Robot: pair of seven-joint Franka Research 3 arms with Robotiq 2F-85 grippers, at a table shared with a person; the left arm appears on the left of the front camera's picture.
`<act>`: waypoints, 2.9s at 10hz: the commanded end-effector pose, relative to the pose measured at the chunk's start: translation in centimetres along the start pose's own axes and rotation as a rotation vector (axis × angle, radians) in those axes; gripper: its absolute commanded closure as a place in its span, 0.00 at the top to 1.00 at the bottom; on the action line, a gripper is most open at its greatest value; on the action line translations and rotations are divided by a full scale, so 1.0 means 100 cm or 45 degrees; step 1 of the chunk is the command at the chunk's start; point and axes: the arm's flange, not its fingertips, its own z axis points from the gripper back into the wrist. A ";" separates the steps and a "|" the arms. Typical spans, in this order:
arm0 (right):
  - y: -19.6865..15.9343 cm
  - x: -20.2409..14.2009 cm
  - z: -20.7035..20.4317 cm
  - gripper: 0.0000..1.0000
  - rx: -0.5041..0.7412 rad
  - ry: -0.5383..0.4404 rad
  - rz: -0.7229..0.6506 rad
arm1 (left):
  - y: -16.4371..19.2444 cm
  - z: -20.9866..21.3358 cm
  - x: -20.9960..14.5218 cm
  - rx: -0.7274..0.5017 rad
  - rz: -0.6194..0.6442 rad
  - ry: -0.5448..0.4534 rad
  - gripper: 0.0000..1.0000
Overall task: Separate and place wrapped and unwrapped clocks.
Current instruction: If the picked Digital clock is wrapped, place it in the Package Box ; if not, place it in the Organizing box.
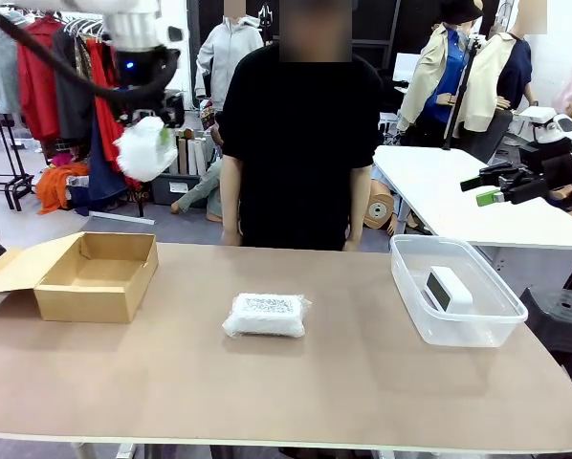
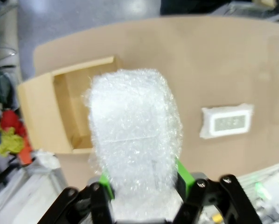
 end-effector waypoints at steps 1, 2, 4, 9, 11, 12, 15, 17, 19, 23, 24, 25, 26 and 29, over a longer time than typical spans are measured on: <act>0.001 0.002 0.000 1.00 0.001 0.005 -0.002 | 0.037 -0.028 -0.036 -0.076 -0.034 0.019 0.00; 0.001 0.002 0.000 1.00 0.001 0.005 -0.002 | 0.052 -0.038 -0.036 -0.089 -0.045 0.026 0.00; 0.001 0.002 0.000 1.00 0.001 0.005 -0.002 | 0.070 -0.067 -0.048 0.046 -0.054 0.046 0.00; 0.001 0.002 0.000 1.00 0.001 0.005 -0.002 | 0.080 -0.092 -0.041 0.131 -0.059 0.033 0.00; 0.001 0.002 0.000 1.00 0.001 0.005 -0.002 | 0.080 -0.092 -0.041 0.131 -0.059 0.033 0.00; 0.001 0.002 0.000 1.00 0.001 0.005 -0.002 | 0.080 -0.092 -0.041 0.131 -0.059 0.033 0.00; 0.001 0.002 0.000 1.00 0.001 0.005 -0.002 | 0.080 -0.092 -0.041 0.131 -0.059 0.033 0.00; 0.001 0.002 0.000 1.00 0.001 0.005 -0.002 | 0.085 -0.103 -0.042 0.187 -0.090 0.051 0.00; 0.001 0.002 0.000 1.00 0.001 0.005 -0.002 | 0.093 -0.121 -0.039 0.183 -0.111 0.071 0.00; 0.001 0.002 0.000 1.00 0.001 0.005 -0.002 | 0.108 -0.166 -0.042 0.155 -0.032 0.105 0.00; 0.001 0.002 0.000 1.00 0.001 0.005 -0.002 | 0.109 -0.175 -0.043 0.139 -0.035 0.113 0.00; 0.001 0.002 0.000 1.00 0.001 0.005 -0.002 | 0.108 -0.189 -0.046 0.176 -0.017 0.098 0.00; 0.001 0.002 0.000 1.00 0.001 0.005 -0.002 | 0.108 -0.208 -0.046 0.212 0.006 0.080 0.00; 0.001 0.002 0.000 1.00 0.001 0.005 -0.002 | 0.112 -0.245 -0.033 0.269 0.021 0.053 0.00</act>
